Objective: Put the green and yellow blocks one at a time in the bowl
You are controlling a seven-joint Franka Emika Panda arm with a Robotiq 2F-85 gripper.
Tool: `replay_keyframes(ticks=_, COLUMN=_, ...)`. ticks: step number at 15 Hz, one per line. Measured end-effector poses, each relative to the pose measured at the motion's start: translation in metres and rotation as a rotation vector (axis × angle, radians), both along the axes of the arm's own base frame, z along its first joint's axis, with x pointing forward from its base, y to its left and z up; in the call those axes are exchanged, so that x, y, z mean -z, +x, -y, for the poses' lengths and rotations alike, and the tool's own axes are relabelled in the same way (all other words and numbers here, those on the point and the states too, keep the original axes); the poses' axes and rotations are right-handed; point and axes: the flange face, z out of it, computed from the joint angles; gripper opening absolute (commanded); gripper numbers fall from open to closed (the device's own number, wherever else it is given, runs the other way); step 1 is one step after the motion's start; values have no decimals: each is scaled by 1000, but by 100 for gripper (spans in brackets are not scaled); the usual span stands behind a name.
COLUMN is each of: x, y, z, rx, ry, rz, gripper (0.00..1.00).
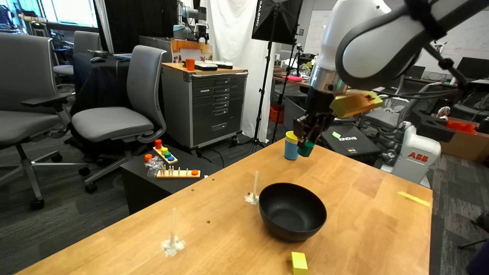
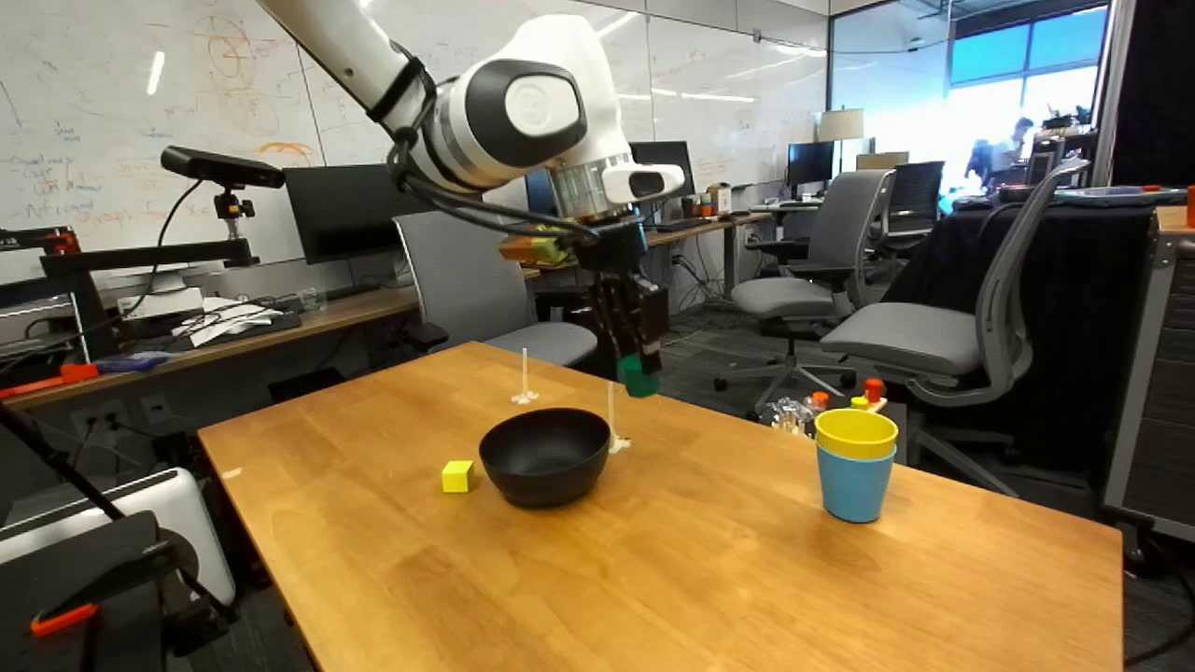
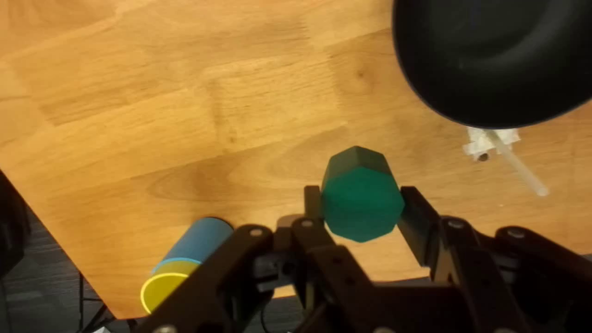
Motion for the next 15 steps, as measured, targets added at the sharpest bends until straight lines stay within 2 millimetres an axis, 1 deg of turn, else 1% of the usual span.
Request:
replay_keyframes(ticks=1, x=-15, y=-1, z=-11, rx=-25, ry=11, rz=0, gripper=20)
replay_keyframes(ticks=3, x=-34, y=-6, z=-33, rx=-76, ry=44, rz=-18, gripper=20)
replay_keyframes(ticks=4, x=-39, y=-9, z=-44, rx=-104, ry=61, rz=-36, gripper=20)
replay_keyframes(ticks=6, x=-40, y=-18, z=-65, rx=-162, ry=86, rz=-82, gripper=20)
replay_keyframes(ticks=8, x=-32, y=-26, z=-81, rx=-209, ry=89, rz=-117, gripper=20)
replay_keyframes(ticks=10, x=-21, y=-33, z=-89, rx=-247, ry=61, rz=-144, gripper=20)
replay_keyframes(ticks=12, x=-5, y=-40, z=-90, rx=-291, ry=7, rz=-177, gripper=20)
replay_keyframes(ticks=15, x=28, y=-49, z=-91, rx=-349, ry=-49, rz=-207, gripper=20)
